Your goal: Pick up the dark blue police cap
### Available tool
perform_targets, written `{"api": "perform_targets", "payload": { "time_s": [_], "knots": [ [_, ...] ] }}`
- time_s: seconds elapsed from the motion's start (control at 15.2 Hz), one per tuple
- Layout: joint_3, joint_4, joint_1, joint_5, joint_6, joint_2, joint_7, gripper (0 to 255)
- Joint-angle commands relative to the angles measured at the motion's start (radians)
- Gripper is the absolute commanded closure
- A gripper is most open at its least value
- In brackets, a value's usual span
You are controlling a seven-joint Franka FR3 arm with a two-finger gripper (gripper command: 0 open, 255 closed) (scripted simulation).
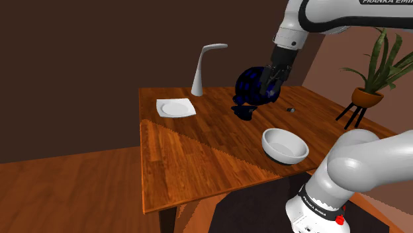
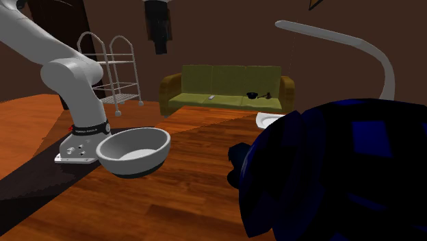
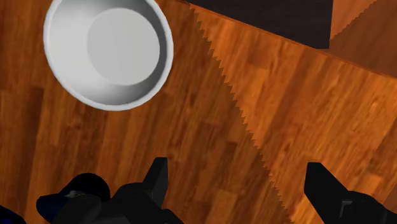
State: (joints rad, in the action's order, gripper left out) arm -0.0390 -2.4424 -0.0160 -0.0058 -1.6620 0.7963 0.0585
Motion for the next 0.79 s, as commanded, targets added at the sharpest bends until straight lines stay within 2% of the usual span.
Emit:
{"api": "perform_targets", "payload": {
  "time_s": [0.0,0.4,0.73],
  "knots": [
    [0.0,0.0,0.0,0.0,0.0,0.0,0.0,0],
    [0.016,-0.215,0.027,-0.149,-0.302,0.018,-0.058,0],
    [0.02,-0.349,0.088,-0.305,-0.597,-0.044,-0.072,0]
  ]
}}
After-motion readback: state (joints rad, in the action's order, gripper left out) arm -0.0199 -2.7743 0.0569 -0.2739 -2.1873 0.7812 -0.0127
